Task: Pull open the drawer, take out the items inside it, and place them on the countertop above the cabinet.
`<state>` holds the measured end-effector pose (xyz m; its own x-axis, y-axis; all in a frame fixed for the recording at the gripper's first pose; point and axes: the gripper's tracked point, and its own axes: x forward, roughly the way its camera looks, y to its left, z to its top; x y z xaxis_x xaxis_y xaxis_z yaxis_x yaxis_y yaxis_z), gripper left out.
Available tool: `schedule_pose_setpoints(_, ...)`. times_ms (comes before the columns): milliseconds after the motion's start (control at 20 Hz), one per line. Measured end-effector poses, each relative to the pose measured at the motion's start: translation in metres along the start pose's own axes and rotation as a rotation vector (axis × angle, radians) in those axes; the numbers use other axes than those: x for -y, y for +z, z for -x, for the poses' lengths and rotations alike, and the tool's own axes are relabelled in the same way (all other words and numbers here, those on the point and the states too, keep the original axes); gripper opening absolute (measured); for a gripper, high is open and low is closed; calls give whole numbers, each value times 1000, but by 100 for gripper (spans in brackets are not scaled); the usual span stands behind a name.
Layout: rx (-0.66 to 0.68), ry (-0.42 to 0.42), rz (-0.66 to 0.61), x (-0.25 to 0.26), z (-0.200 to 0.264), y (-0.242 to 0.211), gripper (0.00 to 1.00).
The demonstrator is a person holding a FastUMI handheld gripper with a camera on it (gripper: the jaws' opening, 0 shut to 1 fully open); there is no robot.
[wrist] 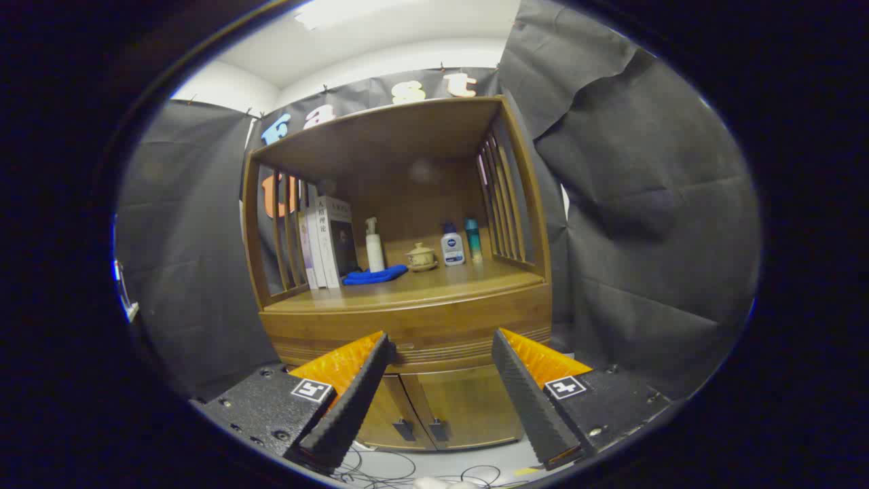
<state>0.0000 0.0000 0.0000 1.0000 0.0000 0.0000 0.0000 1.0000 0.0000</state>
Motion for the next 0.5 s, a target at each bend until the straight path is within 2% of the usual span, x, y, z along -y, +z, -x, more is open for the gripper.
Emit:
schedule_pose_setpoints(150,-10,56,-14,-26,-20,5,99)
schedule_pose_setpoints(300,24,63,97,-44,-22,19,99)
schedule_pose_setpoints(500,-10,55,113,-43,-21,11,99)
